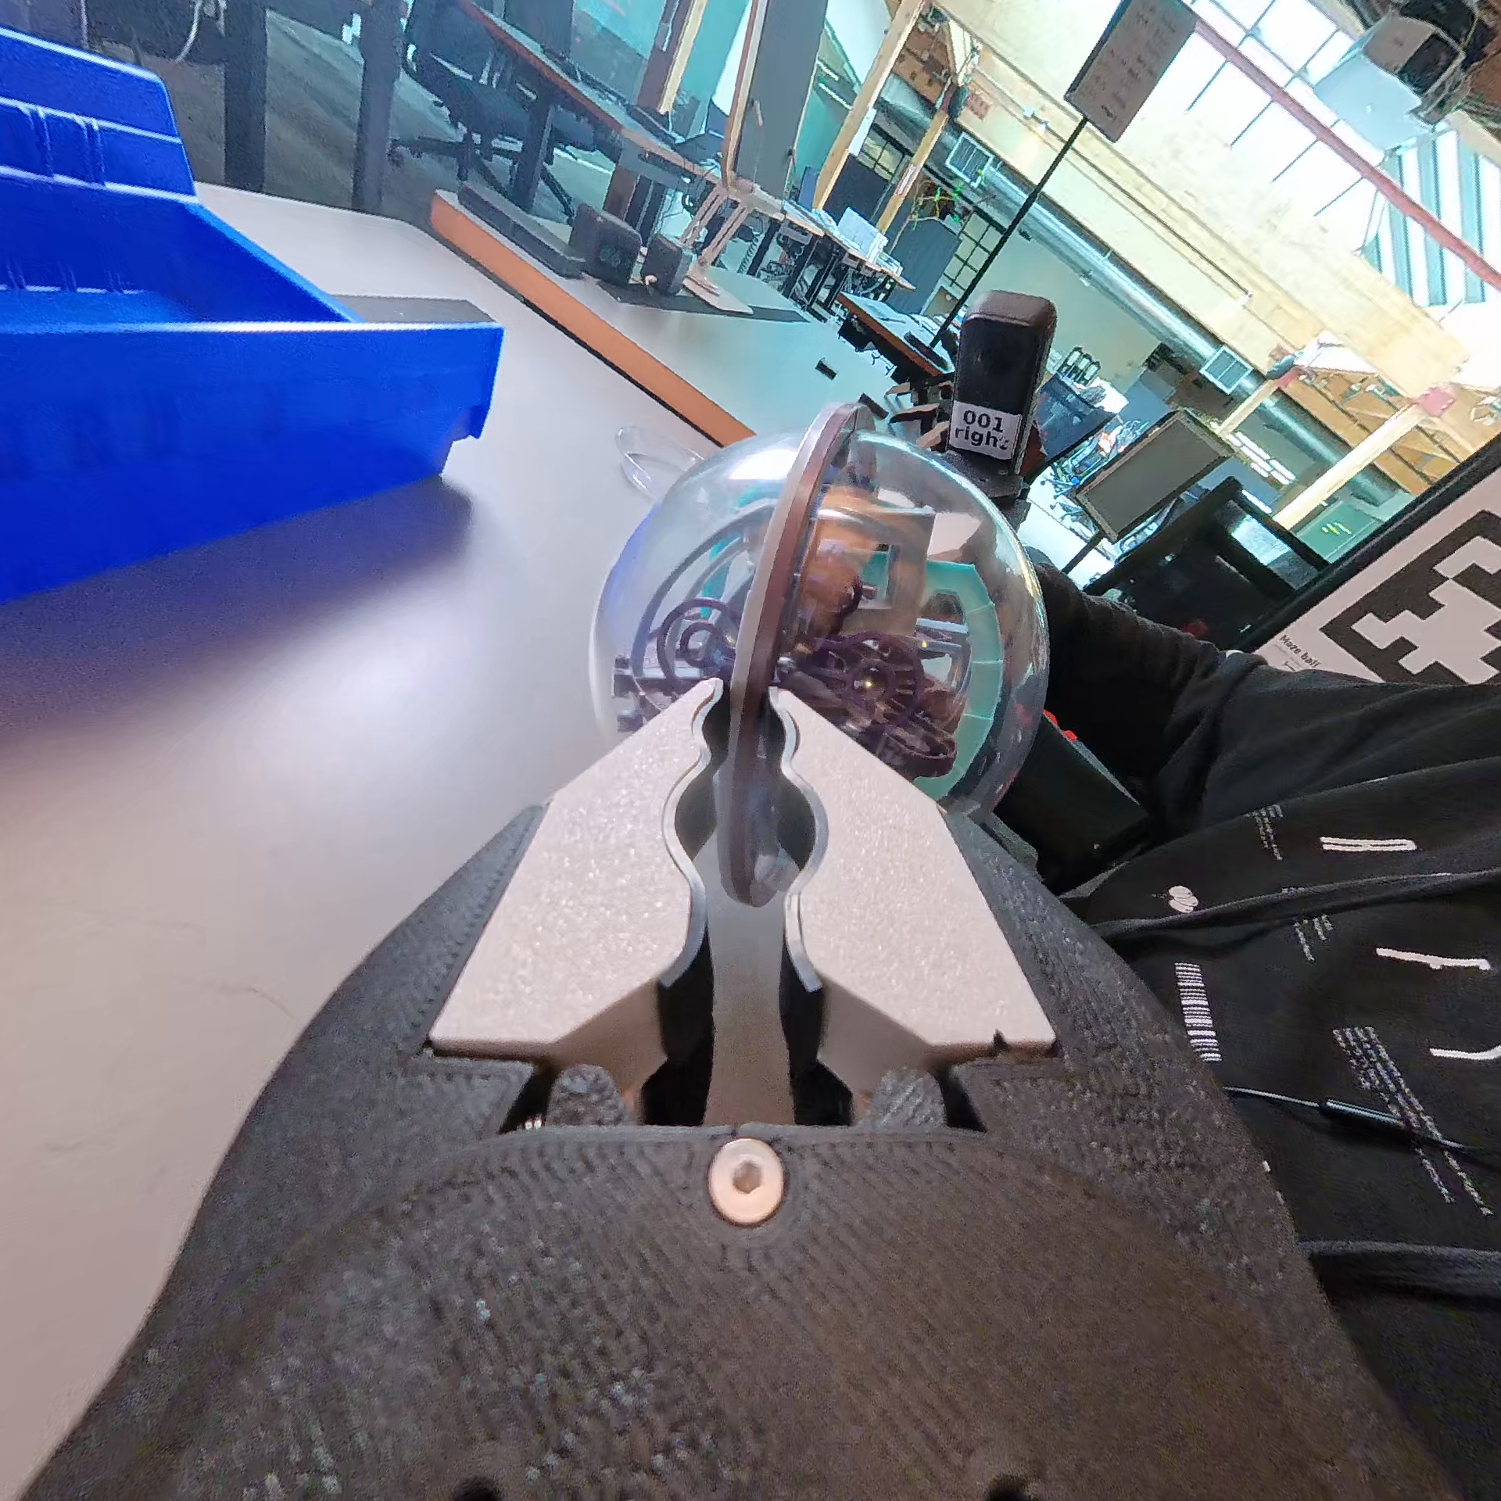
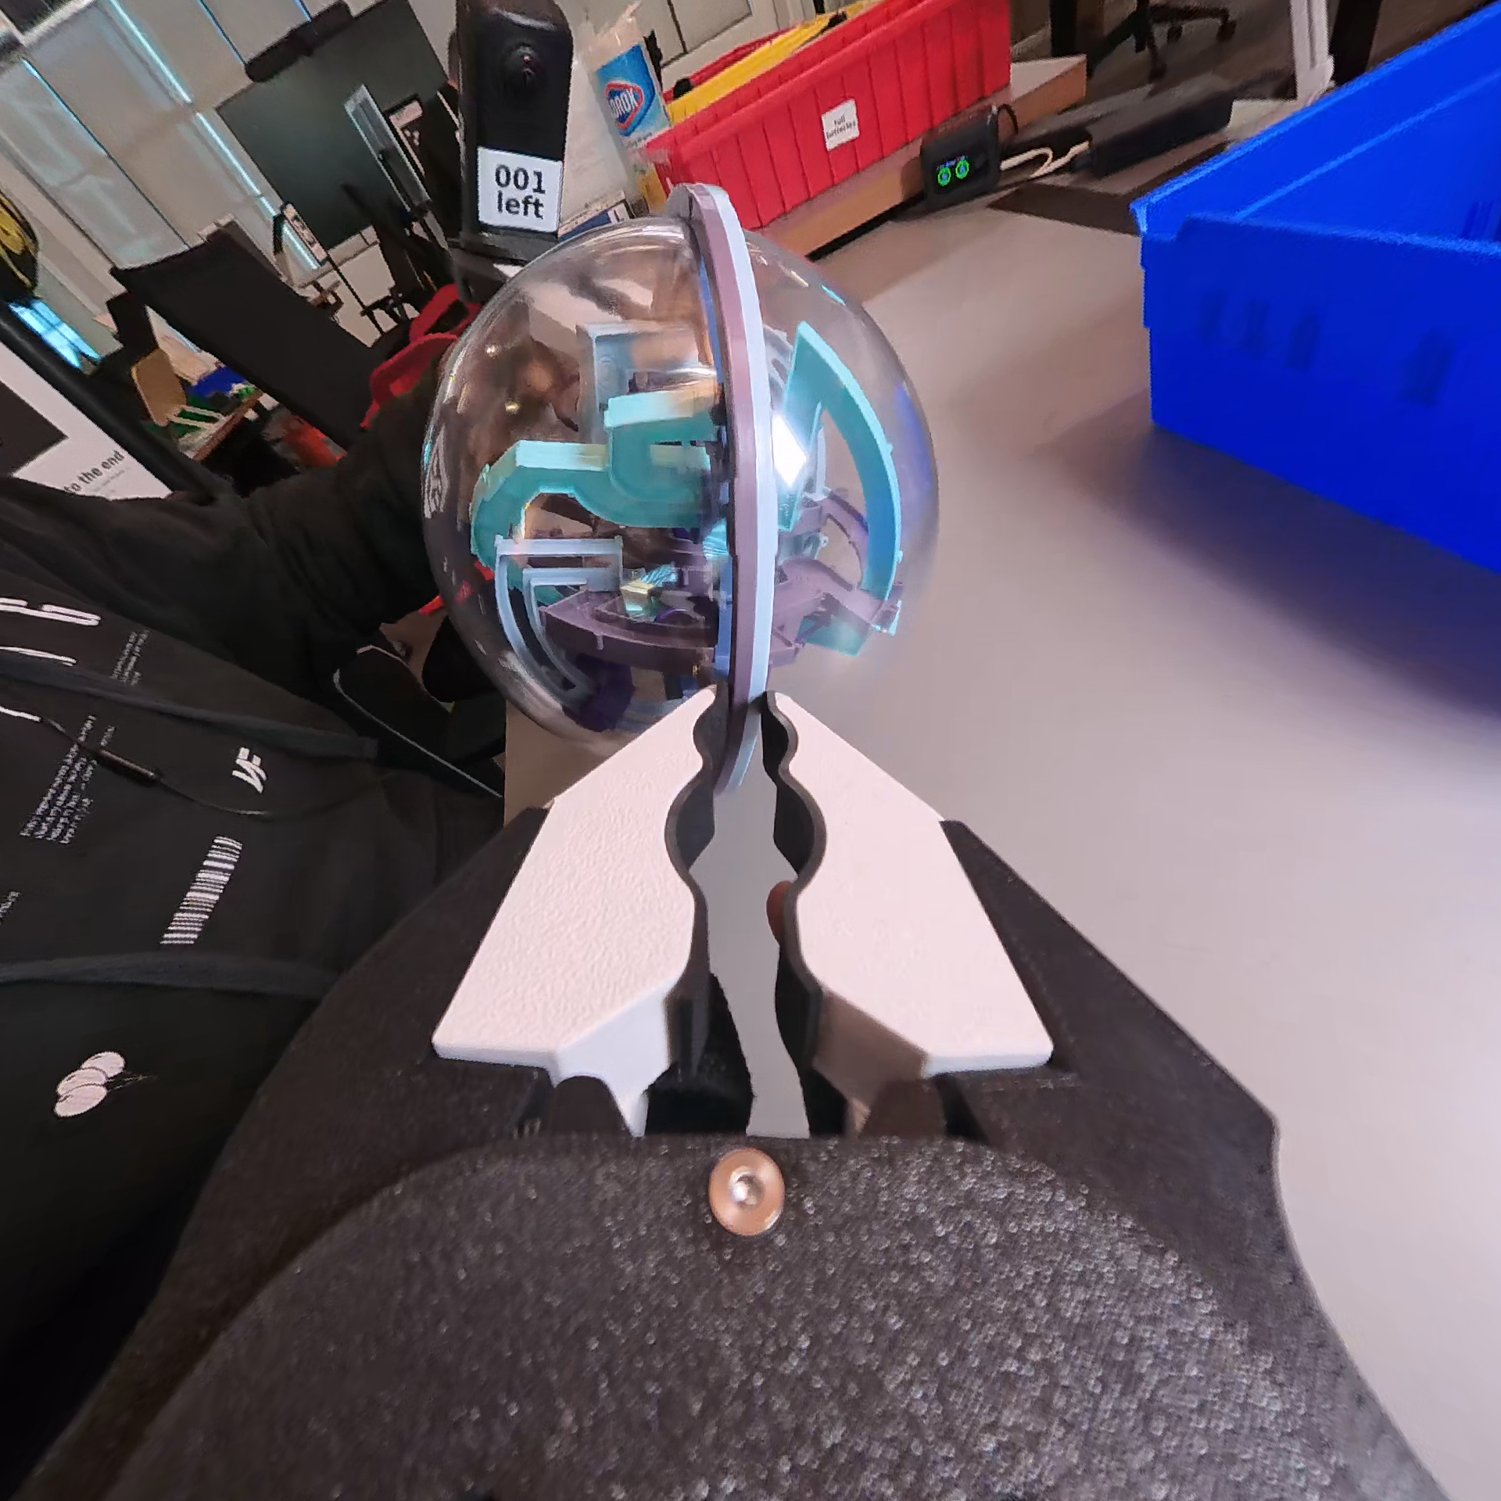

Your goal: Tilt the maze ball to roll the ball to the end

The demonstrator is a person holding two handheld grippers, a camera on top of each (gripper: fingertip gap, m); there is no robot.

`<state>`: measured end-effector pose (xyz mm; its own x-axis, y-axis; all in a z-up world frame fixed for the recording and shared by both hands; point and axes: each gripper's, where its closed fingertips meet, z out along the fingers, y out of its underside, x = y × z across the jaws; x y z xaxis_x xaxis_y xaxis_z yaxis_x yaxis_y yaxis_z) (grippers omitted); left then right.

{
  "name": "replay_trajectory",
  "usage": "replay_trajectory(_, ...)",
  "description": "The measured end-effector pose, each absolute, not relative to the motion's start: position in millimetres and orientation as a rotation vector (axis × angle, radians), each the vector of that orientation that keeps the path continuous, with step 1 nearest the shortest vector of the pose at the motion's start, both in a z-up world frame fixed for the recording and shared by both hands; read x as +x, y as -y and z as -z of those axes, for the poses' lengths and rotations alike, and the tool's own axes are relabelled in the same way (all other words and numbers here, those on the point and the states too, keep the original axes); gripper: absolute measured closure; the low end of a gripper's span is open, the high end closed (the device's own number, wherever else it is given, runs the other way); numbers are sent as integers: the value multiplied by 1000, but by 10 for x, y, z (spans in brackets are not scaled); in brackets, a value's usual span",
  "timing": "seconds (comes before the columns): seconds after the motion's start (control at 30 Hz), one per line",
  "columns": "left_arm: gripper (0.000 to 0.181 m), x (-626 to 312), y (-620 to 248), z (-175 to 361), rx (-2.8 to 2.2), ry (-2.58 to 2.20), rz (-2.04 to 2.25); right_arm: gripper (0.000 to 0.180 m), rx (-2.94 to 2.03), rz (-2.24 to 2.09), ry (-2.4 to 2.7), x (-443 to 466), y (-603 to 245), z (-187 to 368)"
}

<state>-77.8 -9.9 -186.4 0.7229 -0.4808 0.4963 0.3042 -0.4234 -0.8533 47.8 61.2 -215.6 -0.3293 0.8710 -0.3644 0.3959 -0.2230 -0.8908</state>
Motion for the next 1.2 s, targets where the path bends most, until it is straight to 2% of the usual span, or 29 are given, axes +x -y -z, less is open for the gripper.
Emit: replay_trajectory(1.2, 174, -894, 38, 2388, -1893, 176, 1186, 175, -1902, -1817, 1584, 415, -626, 2564)
